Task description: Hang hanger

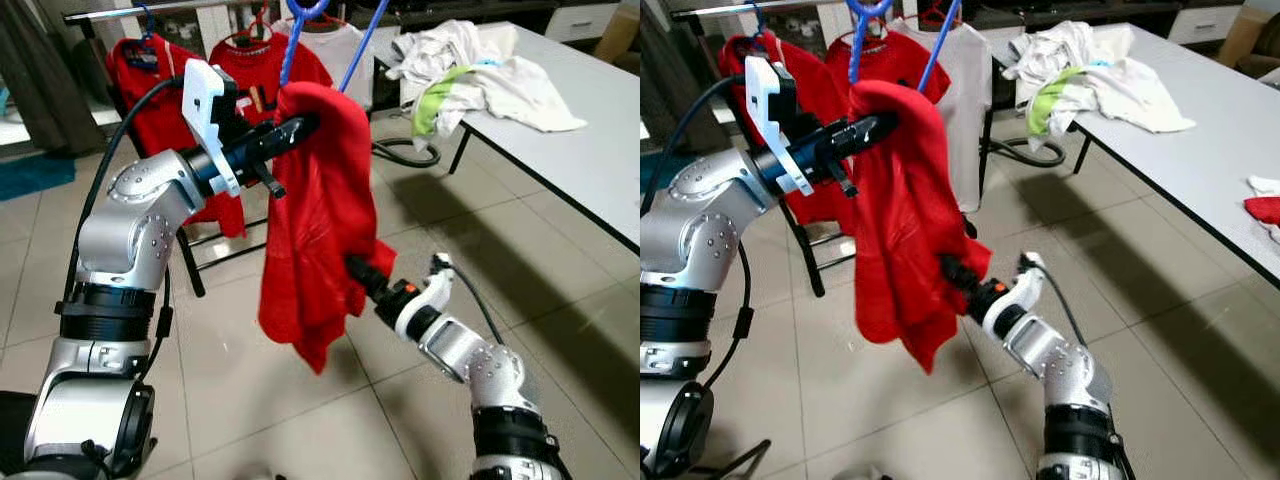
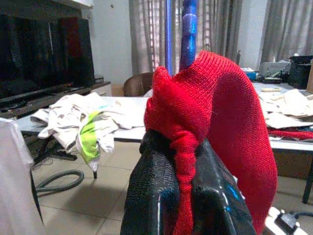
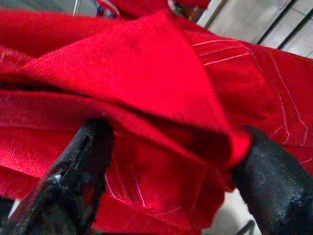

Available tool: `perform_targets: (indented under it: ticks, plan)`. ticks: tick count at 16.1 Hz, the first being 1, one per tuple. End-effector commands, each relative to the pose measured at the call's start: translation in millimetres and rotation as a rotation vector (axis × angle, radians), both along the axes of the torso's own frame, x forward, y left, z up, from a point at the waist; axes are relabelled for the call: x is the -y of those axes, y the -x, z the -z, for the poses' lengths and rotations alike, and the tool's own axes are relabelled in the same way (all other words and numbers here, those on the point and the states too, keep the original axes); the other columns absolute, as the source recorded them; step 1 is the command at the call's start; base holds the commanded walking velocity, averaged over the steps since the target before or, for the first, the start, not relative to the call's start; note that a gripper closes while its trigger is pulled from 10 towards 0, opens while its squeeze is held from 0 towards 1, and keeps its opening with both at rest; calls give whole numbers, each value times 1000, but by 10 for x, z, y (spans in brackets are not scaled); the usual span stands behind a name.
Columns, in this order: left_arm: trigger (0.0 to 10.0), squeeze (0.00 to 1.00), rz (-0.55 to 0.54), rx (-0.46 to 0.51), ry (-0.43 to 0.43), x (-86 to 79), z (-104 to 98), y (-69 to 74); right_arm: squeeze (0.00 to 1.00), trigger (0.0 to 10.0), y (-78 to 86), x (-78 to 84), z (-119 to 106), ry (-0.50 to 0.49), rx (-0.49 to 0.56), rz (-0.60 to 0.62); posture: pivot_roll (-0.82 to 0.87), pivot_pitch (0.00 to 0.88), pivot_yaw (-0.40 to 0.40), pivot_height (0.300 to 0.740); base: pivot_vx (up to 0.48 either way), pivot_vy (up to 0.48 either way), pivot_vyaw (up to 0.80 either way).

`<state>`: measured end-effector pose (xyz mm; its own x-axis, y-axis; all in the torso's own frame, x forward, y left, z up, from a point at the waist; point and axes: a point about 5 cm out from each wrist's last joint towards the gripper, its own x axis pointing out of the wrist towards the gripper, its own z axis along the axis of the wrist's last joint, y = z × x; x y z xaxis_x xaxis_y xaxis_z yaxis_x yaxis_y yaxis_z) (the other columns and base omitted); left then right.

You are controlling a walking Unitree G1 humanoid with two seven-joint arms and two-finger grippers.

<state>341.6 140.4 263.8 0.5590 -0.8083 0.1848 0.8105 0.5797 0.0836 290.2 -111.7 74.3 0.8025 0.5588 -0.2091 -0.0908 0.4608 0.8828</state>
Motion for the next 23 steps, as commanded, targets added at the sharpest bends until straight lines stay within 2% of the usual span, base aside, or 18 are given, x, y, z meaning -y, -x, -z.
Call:
perform_targets:
  ticks: [1, 3, 5, 8, 10, 12, 15, 18, 23]
  plan:
    - [0, 0, -4, 60, 9, -22, -162, 19, 0, 10000, -3, 34, 2, -9, 1, 13, 55, 0, 23, 740, 0, 0, 0]
    - [0, 0, -20, 60, 1, -58, -163, 4, 0, 10000, 44, 67, -28, -6, 47, -23, 56, 0, 22, 740, 0, 0, 0]
    - [0, 0, -26, 55, -4, -85, -157, -7, 0, 10000, 170, 173, 26, 74, 68, -82, 53, 0, 26, 740, 0, 0, 0]
    - [0, 0, -12, 52, -7, -77, -161, -11, 0, 10000, 167, 379, 58, 77, 46, 1, 49, 0, 35, 740, 0, 0, 0]
    - [0, 0, -5, 51, -8, -73, -164, -10, 0, 10000, 158, 412, 49, 75, 49, 15, 48, 0, 38, 740, 0, 0, 0]
    - [0, 0, 16, 48, -1, -48, -176, 1, 0, 10000, 90, 350, 38, 72, 54, 16, 50, 0, 41, 740, 0, 0, 0]
    - [0, 0, 4, 53, 6, -41, -186, -7, 0, 10000, 73, 112, 21, 43, 64, -48, 61, 0, 37, 740, 0, 0, 0]
    - [0, 0, -9, 54, 4, -58, -186, -13, 0, 10000, 80, 101, 17, 33, 66, -48, 62, 0, 34, 740, 0, 0, 0]
    - [0, 0, -15, 55, 13, -53, -195, -27, 0, 10000, 57, 136, -75, -4, 128, -20, 56, 0, 39, 740, 0, 0, 0]
